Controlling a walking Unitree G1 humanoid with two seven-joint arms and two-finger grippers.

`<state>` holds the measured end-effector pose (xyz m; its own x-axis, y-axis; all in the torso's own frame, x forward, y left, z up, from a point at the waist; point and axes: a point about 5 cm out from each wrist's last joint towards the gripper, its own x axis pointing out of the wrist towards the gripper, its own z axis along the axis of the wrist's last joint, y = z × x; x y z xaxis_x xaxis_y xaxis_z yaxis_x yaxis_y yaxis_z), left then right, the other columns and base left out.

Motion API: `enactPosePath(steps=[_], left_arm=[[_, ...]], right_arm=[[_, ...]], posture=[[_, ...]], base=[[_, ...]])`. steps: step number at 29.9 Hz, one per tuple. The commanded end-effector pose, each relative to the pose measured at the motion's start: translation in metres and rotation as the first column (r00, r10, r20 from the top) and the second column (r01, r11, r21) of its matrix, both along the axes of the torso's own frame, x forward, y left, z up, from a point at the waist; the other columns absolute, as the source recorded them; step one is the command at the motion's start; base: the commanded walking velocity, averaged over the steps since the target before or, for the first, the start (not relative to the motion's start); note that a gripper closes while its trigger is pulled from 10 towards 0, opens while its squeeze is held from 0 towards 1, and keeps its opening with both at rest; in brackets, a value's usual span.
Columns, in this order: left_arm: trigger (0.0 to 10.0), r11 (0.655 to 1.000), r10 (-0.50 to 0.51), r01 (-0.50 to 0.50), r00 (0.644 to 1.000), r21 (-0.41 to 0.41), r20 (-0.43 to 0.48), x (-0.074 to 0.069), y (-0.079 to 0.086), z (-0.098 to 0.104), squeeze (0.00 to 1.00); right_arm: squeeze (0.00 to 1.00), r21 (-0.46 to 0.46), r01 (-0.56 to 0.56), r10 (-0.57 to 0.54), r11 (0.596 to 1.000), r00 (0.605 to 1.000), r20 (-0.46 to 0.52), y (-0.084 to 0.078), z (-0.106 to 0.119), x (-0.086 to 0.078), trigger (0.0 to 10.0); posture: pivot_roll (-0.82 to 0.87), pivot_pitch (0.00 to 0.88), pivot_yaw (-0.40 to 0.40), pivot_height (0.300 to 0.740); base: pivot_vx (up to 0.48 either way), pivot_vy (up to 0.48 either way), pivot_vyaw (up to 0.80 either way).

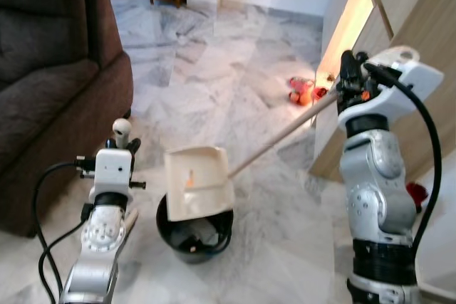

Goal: Sweep floor

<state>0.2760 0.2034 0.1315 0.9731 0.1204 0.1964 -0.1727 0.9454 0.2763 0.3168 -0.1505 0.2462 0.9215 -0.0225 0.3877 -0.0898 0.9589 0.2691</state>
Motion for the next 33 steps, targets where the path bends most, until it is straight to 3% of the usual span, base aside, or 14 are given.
enactPosePath(steps=[1,7,14,22,33], left_arm=[[10.0,1.0,-0.022,0.021,0.999,0.02,0.042,0.0,-0.005,0.008,0.0],[10.0,1.0,-0.026,0.025,0.999,0.018,0.044,0.0,-0.005,0.008,0.0],[10.0,1.0,-0.025,0.024,0.999,0.017,0.043,-0.001,-0.005,0.007,0.0],[10.0,0.999,-0.032,0.032,0.998,0.021,0.046,-0.001,-0.007,0.007,0.0],[10.0,0.999,-0.039,0.038,0.998,0.023,0.048,-0.001,-0.008,0.007,0.0]], right_arm=[[0.0,0.032,-0.038,0.034,0.999,0.994,0.101,0.005,0.015,-0.011,10.0],[0.0,0.021,-0.06,0.057,0.998,0.99,0.125,0.015,0.017,-0.016,10.0],[0.0,-0.055,-0.075,0.084,0.996,0.98,0.178,0.027,0.021,-0.022,10.0],[0.0,-0.088,-0.103,0.122,0.991,0.961,0.248,0.049,0.023,-0.036,10.0],[0.0,-0.314,-0.155,0.266,0.937,0.897,0.352,0.086,0.026,-0.06,10.0]], posture=[[0.06,0.059,-0.08,0.74],[0.06,0.062,-0.08,0.74],[0.06,0.069,-0.081,0.74],[0.06,0.073,-0.081,0.74],[0.06,0.08,-0.081,0.74]], base=[[0.0,0.0,0.0],[0.0,0.0,0.0],[0.0,0.0,0.0],[0.0,0.0,0.0],[0.0,0.0,0.0]])
